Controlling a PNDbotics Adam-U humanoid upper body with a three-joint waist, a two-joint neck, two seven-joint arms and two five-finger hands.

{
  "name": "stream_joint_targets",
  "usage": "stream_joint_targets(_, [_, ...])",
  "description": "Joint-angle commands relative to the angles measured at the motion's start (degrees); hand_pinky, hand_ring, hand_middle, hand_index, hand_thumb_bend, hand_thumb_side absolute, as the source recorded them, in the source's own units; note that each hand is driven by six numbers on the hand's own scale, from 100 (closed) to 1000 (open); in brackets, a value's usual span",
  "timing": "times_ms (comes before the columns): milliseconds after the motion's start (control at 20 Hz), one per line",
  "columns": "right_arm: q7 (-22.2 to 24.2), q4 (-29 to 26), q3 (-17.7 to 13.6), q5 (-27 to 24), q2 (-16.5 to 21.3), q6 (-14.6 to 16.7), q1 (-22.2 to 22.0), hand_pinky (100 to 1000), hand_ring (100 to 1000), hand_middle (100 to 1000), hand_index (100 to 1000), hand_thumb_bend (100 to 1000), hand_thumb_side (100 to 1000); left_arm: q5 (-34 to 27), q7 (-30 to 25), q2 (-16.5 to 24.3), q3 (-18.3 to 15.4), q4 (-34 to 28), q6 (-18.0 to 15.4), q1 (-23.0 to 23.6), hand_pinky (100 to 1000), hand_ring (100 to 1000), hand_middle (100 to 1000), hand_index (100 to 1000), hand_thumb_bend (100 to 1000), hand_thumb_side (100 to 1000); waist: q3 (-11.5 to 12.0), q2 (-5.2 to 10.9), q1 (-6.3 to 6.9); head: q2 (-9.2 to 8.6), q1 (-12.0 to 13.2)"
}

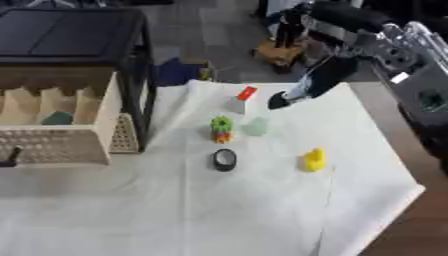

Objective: Pick up objects from table and place into drawer.

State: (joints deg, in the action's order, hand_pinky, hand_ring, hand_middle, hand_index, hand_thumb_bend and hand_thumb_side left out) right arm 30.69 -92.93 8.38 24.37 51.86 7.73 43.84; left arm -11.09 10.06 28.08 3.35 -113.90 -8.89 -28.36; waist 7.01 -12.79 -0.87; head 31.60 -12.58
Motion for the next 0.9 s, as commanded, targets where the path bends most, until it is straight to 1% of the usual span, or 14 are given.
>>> stream_joint_targets(50, [2.6,0.5,0.3,1.2,2.0,-0.2,1.5,757,741,755,947,845,428,-0.3,0.0,0.4,-0.4,-0.7,0.5,-0.5,345,357,472,852,150,1000,0.1,1.11,-0.05,-0.43,-0.2])
stream_joint_targets(200, [6.1,1.4,1.3,1.9,2.0,-0.6,2.2,746,766,783,956,834,402,-0.4,0.0,0.3,-0.5,-0.7,0.8,-0.5,346,358,473,851,151,1000,0.1,1.12,-0.10,-0.31,-0.3])
stream_joint_targets(250, [7.1,1.7,1.6,2.0,2.0,-0.8,2.4,704,770,804,961,817,386,-0.4,0.0,0.2,-0.5,-0.7,0.8,-0.5,347,359,473,851,151,1000,0.1,1.13,-0.12,-0.29,-0.3])
stream_joint_targets(400, [10.2,2.6,2.7,1.9,1.7,-1.3,3.2,700,795,820,965,814,360,-0.5,-0.1,0.0,-0.5,-0.7,1.2,-0.4,348,359,473,850,151,1000,0.2,1.17,-0.12,-0.26,-0.4])
stream_joint_targets(450, [11.0,3.0,3.0,1.9,1.5,-1.6,3.5,698,807,829,968,771,375,-0.5,-0.2,-0.1,-0.5,-0.7,1.3,-0.4,348,359,473,850,151,1000,0.2,1.18,-0.11,-0.24,-0.4])
stream_joint_targets(500, [11.6,3.3,3.3,1.8,1.3,-1.9,3.8,689,809,829,969,754,383,-0.6,-0.2,-0.1,-0.5,-0.7,1.4,-0.4,349,359,473,850,152,1000,0.2,1.19,-0.11,-0.23,-0.5])
stream_joint_targets(750, [13.9,4.7,4.8,0.8,0.4,-2.9,5.2,671,817,826,970,734,368,-0.7,-0.4,-0.5,-0.5,-0.7,1.9,-0.2,350,359,473,848,152,1000,0.3,1.19,-0.17,-0.15,-0.6])
stream_joint_targets(900, [14.6,5.6,5.6,0.9,-0.3,-3.3,5.9,635,799,819,969,681,334,-0.7,-0.6,-0.7,-0.5,-0.7,2.2,-0.2,351,359,473,846,151,1000,0.4,1.17,-0.22,-0.13,-0.7])
